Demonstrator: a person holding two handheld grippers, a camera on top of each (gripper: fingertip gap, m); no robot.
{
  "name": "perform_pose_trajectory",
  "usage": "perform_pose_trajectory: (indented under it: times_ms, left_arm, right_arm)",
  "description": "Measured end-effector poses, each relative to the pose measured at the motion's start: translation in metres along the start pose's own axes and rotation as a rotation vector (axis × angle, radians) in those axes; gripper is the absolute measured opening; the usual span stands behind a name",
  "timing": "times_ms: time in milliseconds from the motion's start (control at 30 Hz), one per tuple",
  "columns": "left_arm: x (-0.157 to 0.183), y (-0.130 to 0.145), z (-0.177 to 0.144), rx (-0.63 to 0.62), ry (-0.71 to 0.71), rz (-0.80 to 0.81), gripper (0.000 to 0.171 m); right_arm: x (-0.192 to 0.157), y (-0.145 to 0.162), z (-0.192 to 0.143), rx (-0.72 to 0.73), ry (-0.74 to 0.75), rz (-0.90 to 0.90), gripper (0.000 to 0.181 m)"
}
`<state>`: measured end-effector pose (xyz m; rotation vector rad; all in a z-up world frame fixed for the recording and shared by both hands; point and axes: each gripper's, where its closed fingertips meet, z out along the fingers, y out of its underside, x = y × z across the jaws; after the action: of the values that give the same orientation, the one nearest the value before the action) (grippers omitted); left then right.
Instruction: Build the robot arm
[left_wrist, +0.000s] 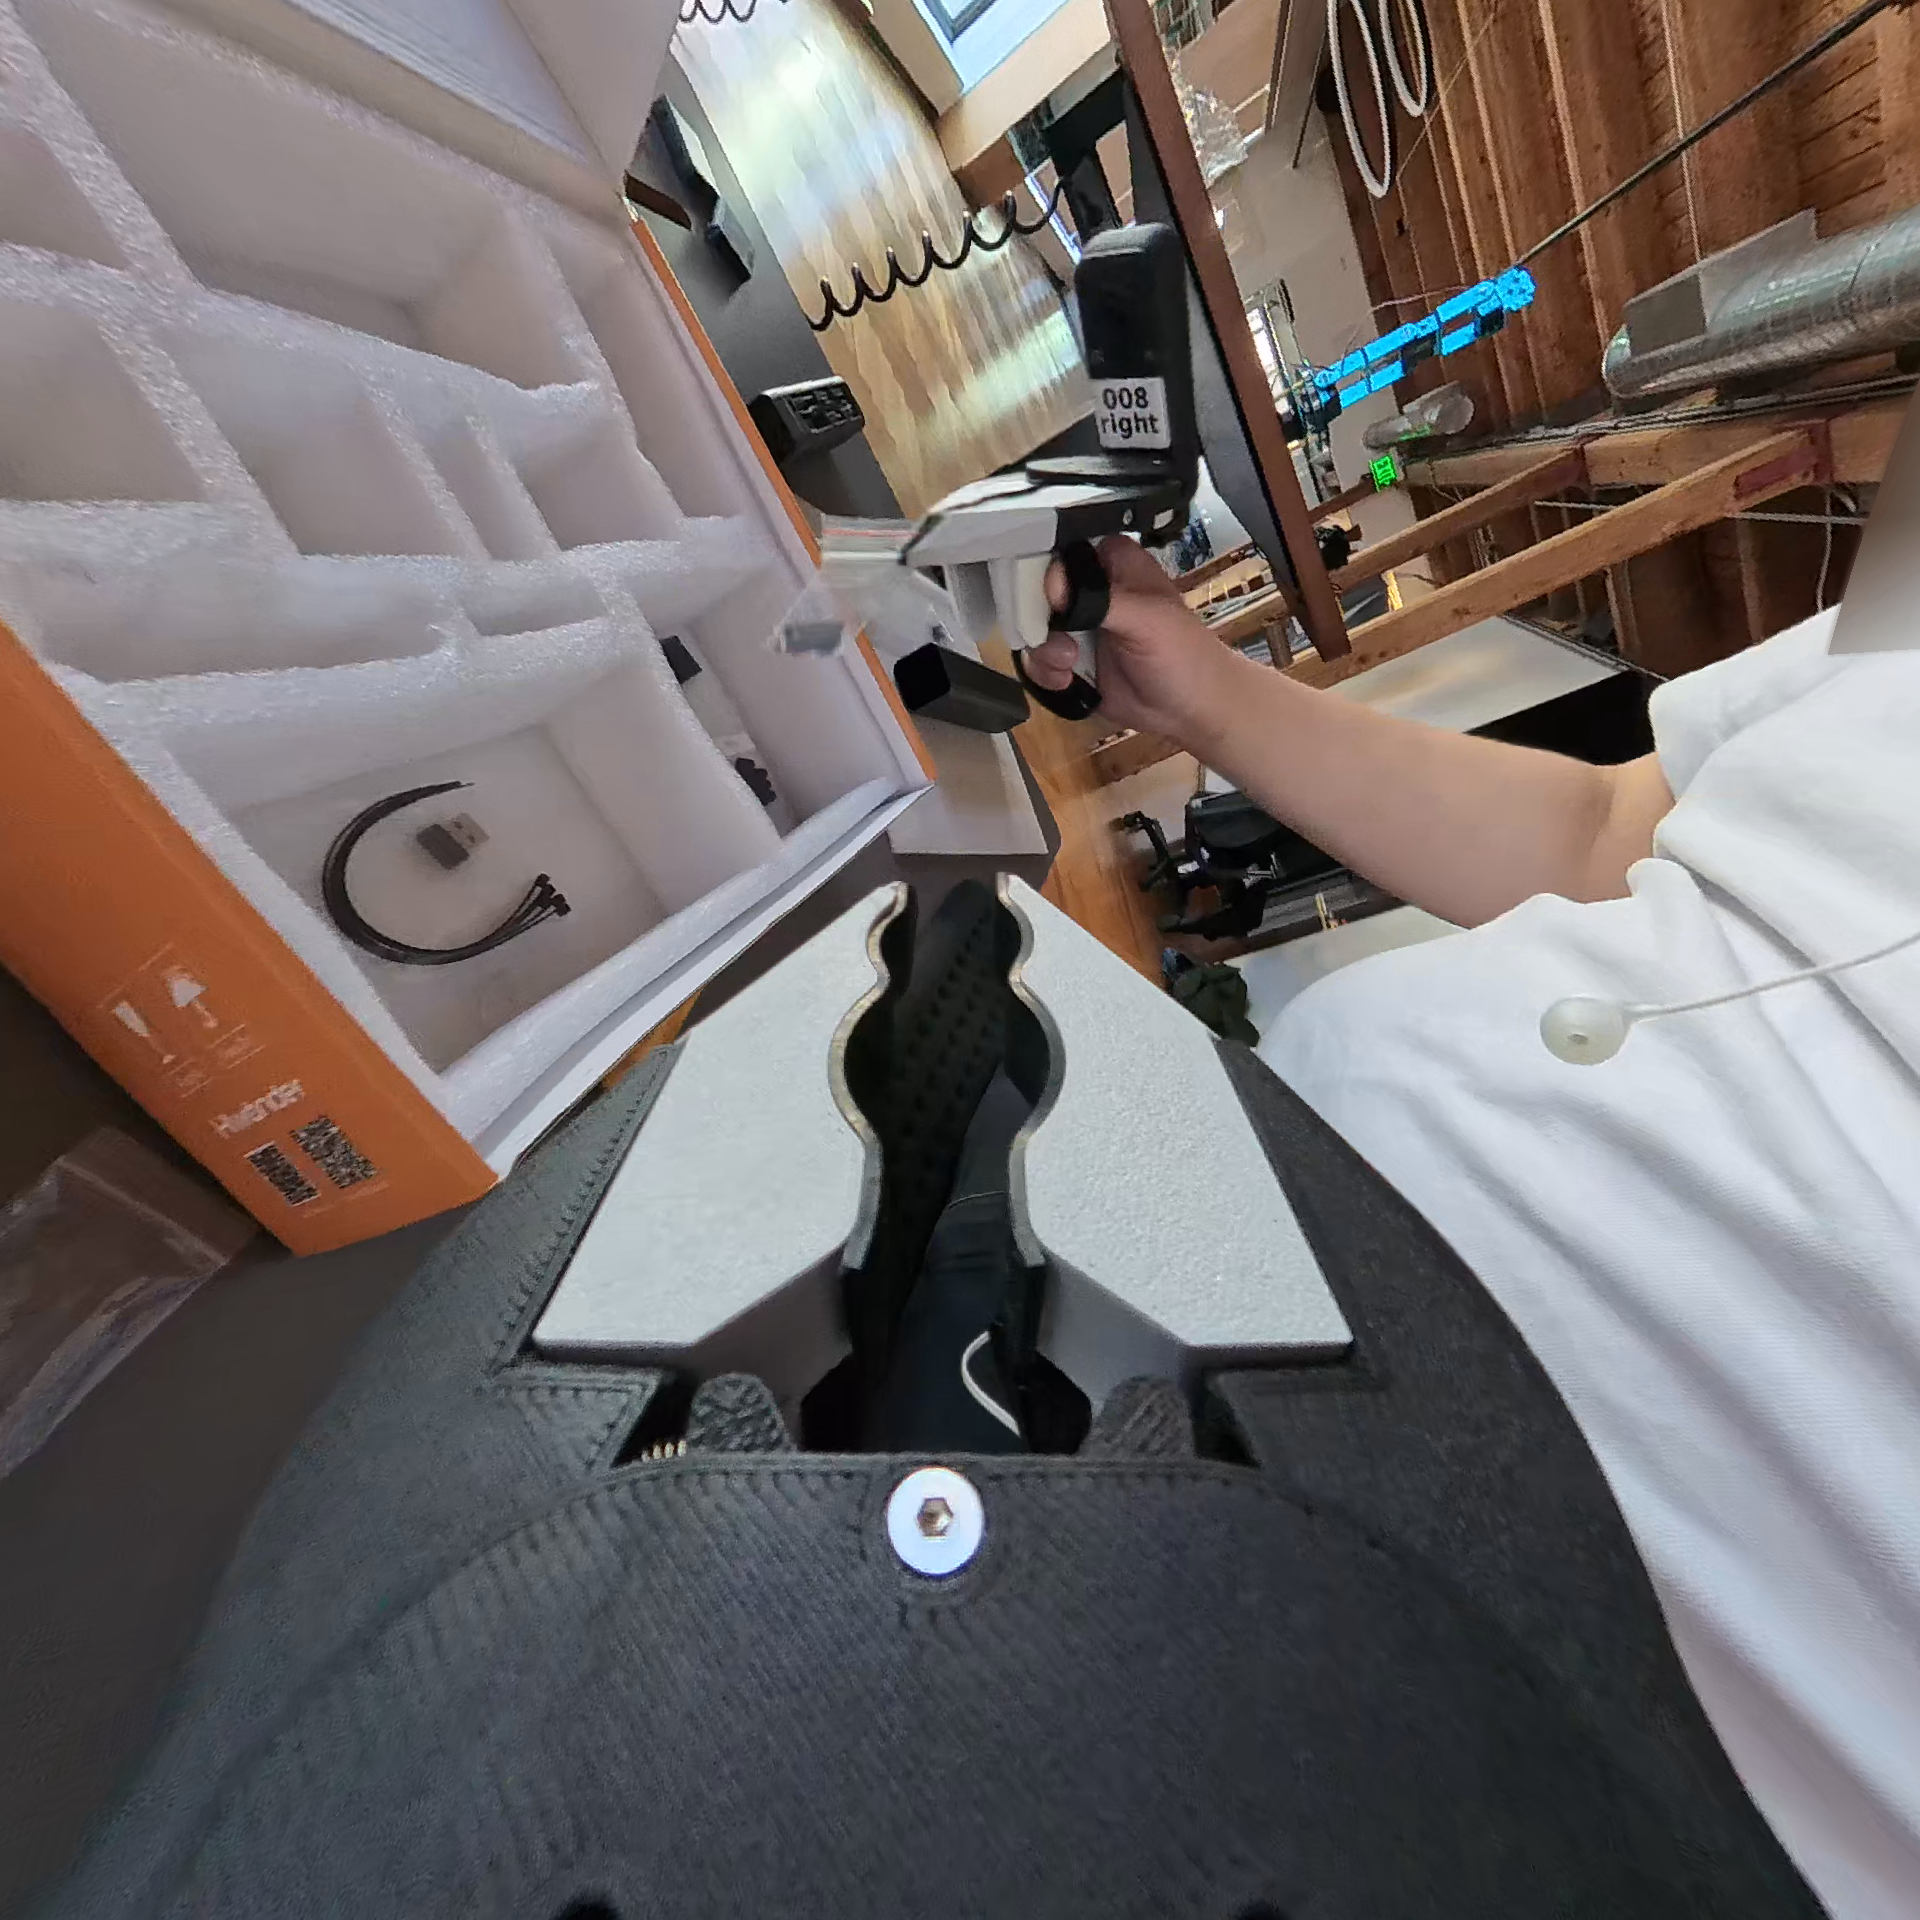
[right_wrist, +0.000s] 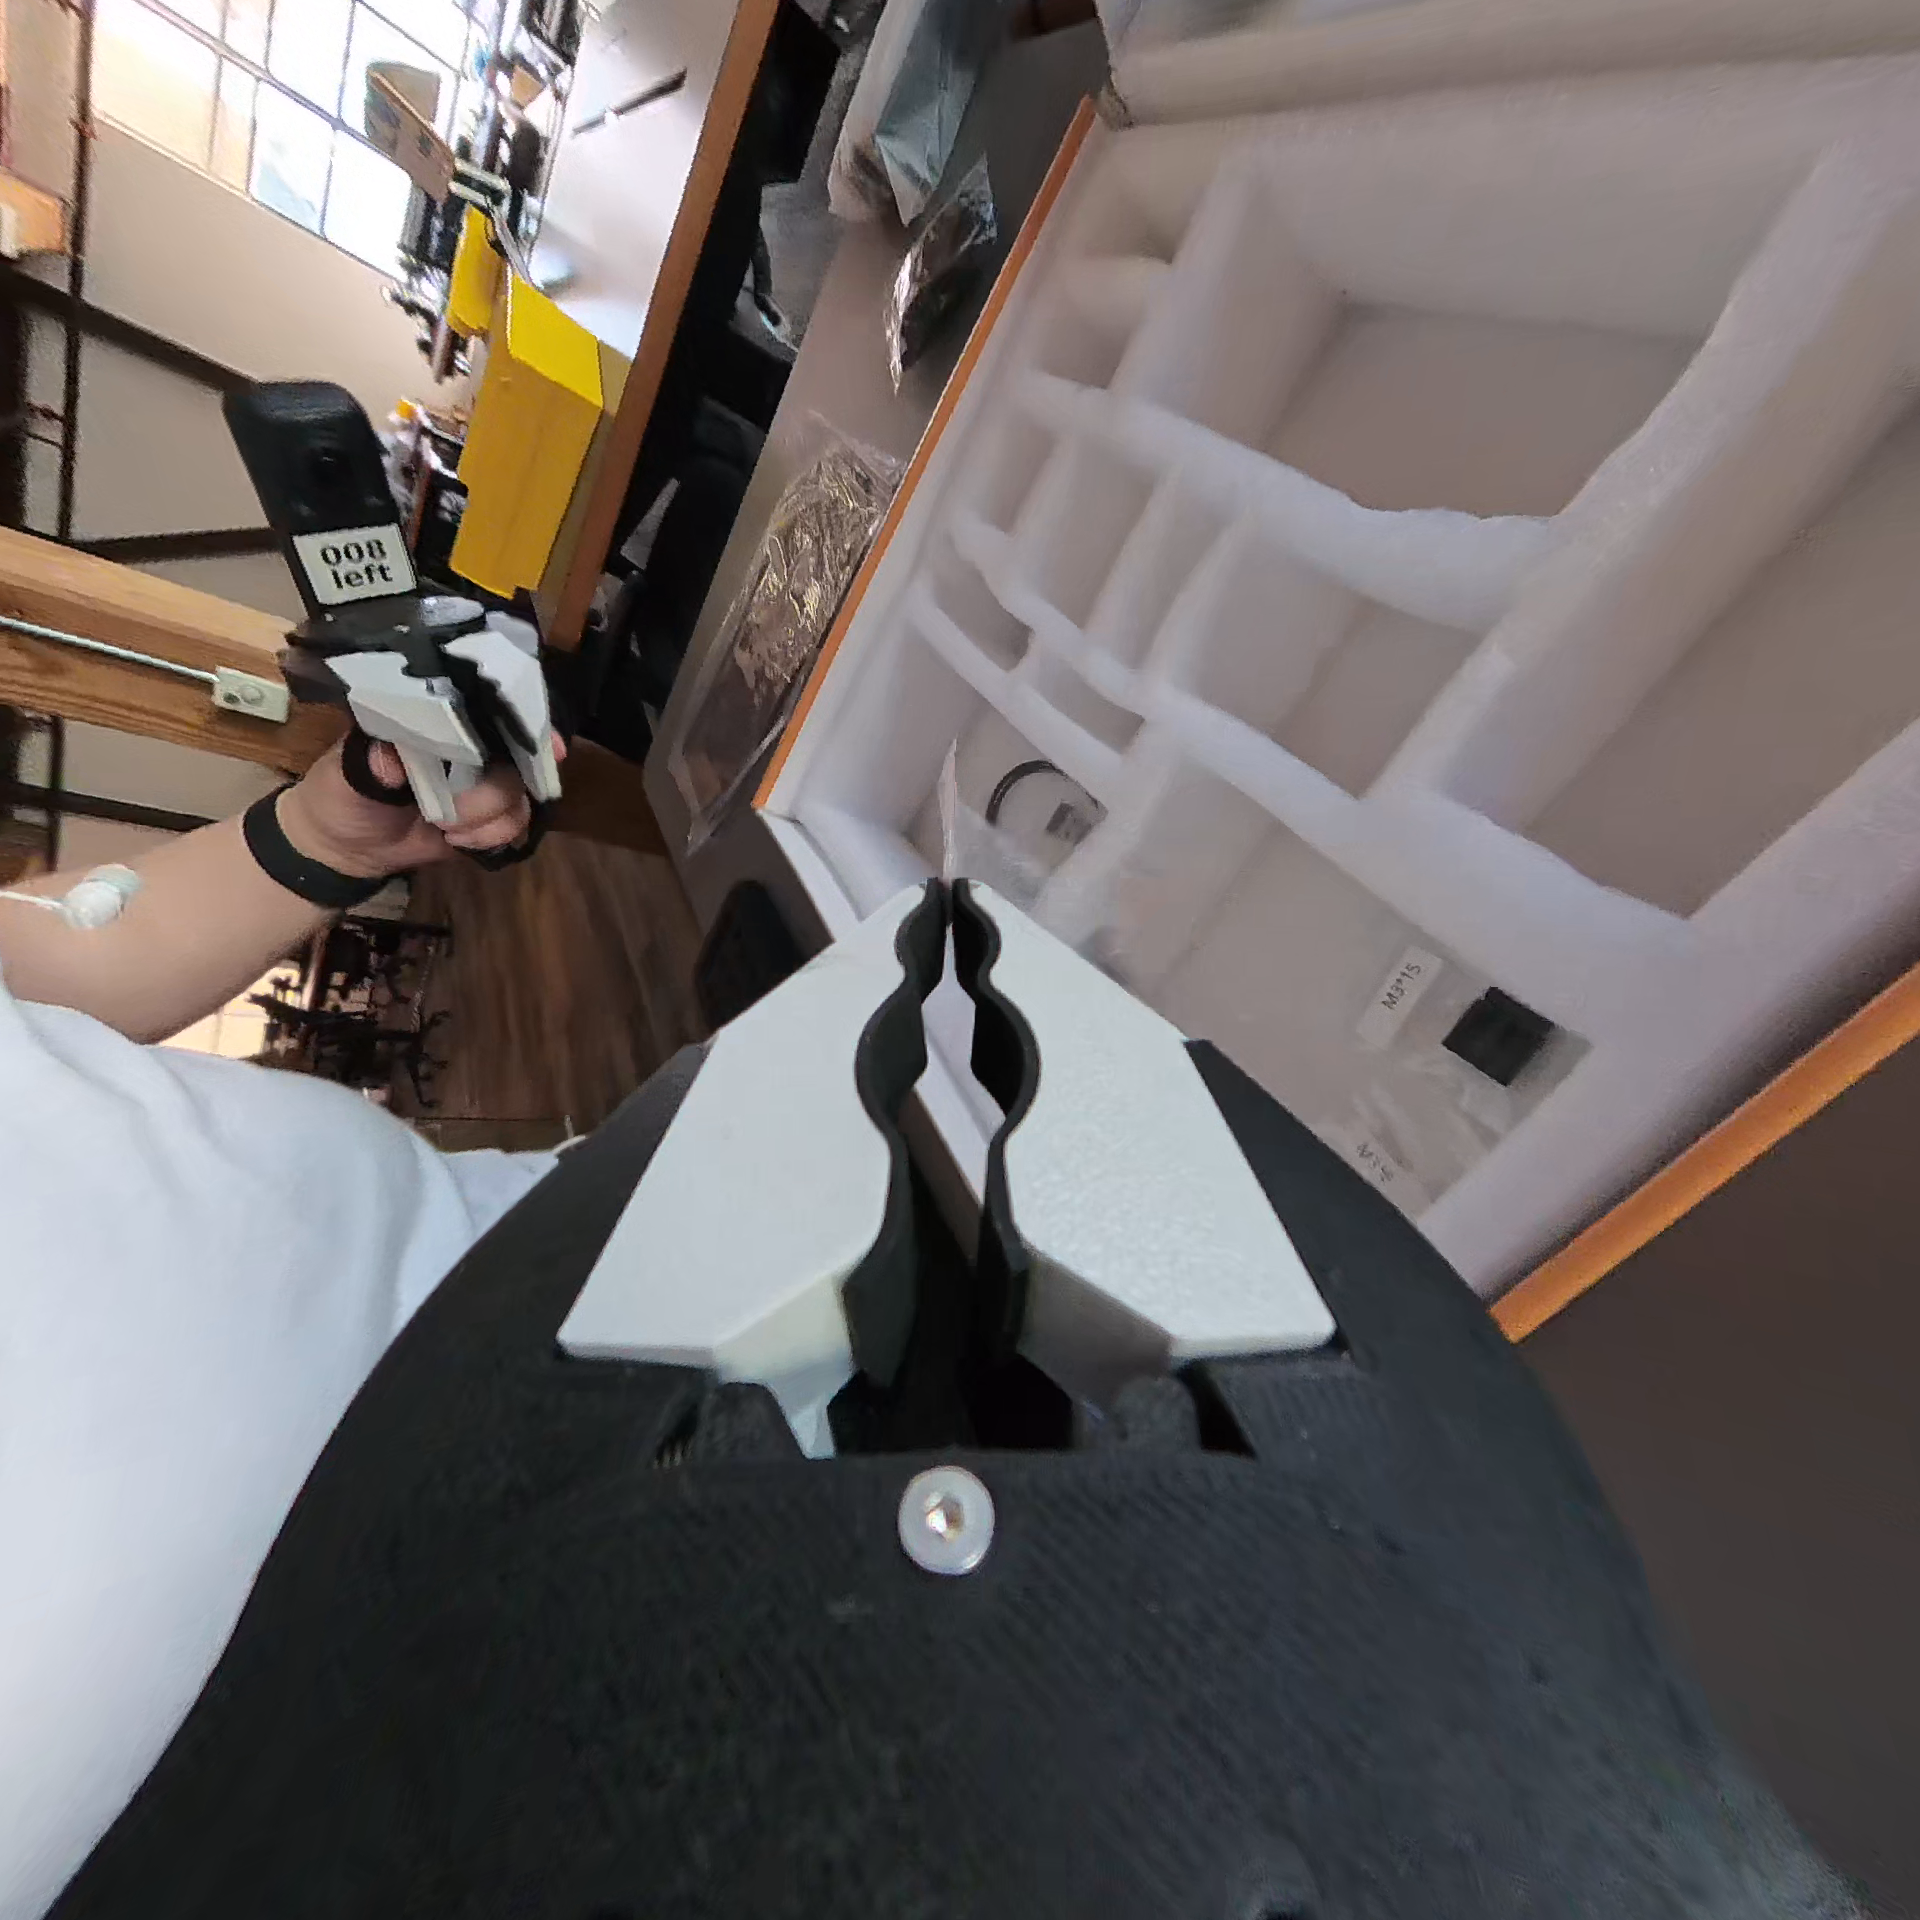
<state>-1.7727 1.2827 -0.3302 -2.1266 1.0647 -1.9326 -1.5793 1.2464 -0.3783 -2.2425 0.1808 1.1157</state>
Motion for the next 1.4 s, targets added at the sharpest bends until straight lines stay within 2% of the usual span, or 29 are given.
perform_pose_trajectory:
  times_ms: [200,433,600,733,900,933,1000,1100,1167,1233,1267,1333,1400]
  left_arm:
    - [0.003,-0.005,0.018,-0.045,0.024,-0.009,0.012]
    - [0.0,-0.012,0.03,-0.057,0.037,-0.017,0.012]
    - [-0.007,-0.011,0.031,-0.045,0.033,-0.041,0.012]
    - [-0.013,-0.013,0.028,-0.034,0.023,-0.043,0.013]
    - [-0.022,-0.014,0.022,0.0,0.028,-0.065,0.012]
    - [-0.024,-0.014,0.021,0.007,0.028,-0.067,0.012]
    - [-0.027,-0.014,0.018,0.024,0.03,-0.073,0.013]
    - [-0.034,-0.013,0.012,0.05,0.025,-0.08,0.013]
    - [-0.037,-0.013,0.008,0.063,0.021,-0.087,0.013]
    - [-0.039,-0.013,0.004,0.072,0.016,-0.089,0.013]
    - [-0.04,-0.014,0.002,0.076,0.011,-0.085,0.013]
    - [-0.041,-0.016,-0.004,0.086,0.0,-0.078,0.013]
    - [-0.043,-0.017,-0.009,0.1,-0.009,-0.078,0.013]
  right_arm:
    - [0.013,-0.045,0.001,0.133,0.003,0.017,0.0]
    - [0.024,-0.082,0.022,0.106,0.008,-0.086,0.001]
    - [0.026,-0.118,0.048,0.116,-0.058,-0.123,0.001]
    - [0.031,-0.133,0.073,0.065,-0.068,-0.199,0.0]
    - [0.053,-0.13,0.104,-0.072,-0.064,-0.153,0.0]
    - [0.057,-0.132,0.107,-0.085,-0.059,-0.141,0.002]
    - [0.069,-0.141,0.112,-0.08,0.001,-0.141,0.032]
    - [0.066,-0.172,0.122,-0.026,0.101,-0.351,0.046]
    - [0.058,-0.195,0.141,-0.014,0.202,-0.598,0.068]
    - [0.056,-0.203,0.169,-0.093,0.306,-0.86,0.082]
    - [0.061,-0.203,0.181,-0.151,0.359,-0.967,0.083]
    - [0.077,-0.197,0.2,-0.27,0.42,-1.069,0.082]
    - [0.085,-0.199,0.206,-0.302,0.467,-1.079,0.066]
